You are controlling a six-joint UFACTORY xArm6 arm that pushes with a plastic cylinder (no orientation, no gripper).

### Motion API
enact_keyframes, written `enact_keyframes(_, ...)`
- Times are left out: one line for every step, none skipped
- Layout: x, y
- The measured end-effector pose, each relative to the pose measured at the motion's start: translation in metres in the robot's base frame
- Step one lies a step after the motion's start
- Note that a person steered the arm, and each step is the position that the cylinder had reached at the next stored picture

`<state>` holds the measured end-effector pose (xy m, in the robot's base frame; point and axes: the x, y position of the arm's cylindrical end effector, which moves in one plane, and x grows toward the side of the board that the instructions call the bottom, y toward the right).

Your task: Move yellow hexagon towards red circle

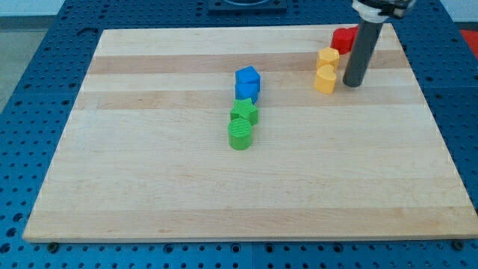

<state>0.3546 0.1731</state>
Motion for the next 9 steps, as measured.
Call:
enact_keyframes(0.0, -0.012)
enact_keyframes(0.0, -0.014)
enact_keyframes(-0.021, -0.015)
enact_keyframes(-0.025, -0.015)
enact_keyframes(-0.034, -0.015)
enact_keyframes(-0.051, -0.014)
enact_keyframes(-0.052, -0.013)
enact_keyframes(-0.062, -0.013)
enact_keyframes(-0.054, -0.012)
